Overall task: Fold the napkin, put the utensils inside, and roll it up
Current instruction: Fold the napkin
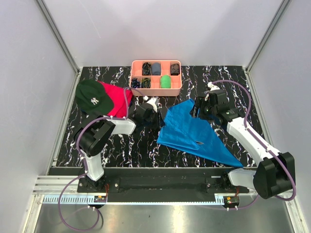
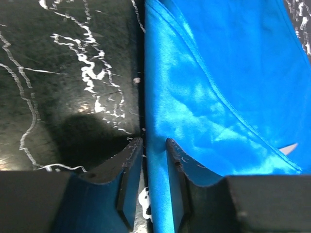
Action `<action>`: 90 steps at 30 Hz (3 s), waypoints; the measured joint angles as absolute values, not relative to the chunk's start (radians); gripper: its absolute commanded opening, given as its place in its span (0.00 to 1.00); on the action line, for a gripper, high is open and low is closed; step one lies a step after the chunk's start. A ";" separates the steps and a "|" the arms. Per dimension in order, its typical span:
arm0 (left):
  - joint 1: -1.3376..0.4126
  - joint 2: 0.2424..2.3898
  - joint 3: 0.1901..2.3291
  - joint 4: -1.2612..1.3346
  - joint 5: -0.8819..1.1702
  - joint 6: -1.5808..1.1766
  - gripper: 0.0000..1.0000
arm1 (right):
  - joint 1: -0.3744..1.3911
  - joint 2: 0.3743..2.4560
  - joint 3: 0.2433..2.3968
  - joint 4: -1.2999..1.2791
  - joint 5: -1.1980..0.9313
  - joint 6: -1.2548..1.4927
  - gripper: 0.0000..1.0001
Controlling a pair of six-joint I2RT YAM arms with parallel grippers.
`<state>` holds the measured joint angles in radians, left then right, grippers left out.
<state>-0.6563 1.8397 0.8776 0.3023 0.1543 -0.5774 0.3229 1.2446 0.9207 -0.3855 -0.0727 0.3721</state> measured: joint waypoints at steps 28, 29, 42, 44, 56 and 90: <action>-0.525 1.707 0.699 0.326 0.146 -0.640 0.00 | 0.325 1.330 0.899 -0.333 -0.154 0.392 0.69; -0.516 1.687 0.678 0.322 0.138 -0.640 0.00 | 0.326 1.337 0.899 -0.326 -0.160 0.395 0.69; -0.419 1.413 0.495 0.149 -0.031 -0.636 0.12 | 0.405 1.429 0.899 -0.256 -0.176 0.428 0.68; -0.419 1.401 0.494 0.130 -0.038 -0.629 0.44 | 0.424 1.432 0.893 -0.250 -0.173 0.439 0.70; -0.420 1.180 0.647 -0.188 -0.035 -0.572 0.99 | 0.254 1.180 0.708 -0.369 -0.014 0.569 0.84; -0.376 0.977 0.957 -0.537 -0.174 -0.242 0.99 | -0.047 1.235 0.594 -0.527 0.004 0.749 0.54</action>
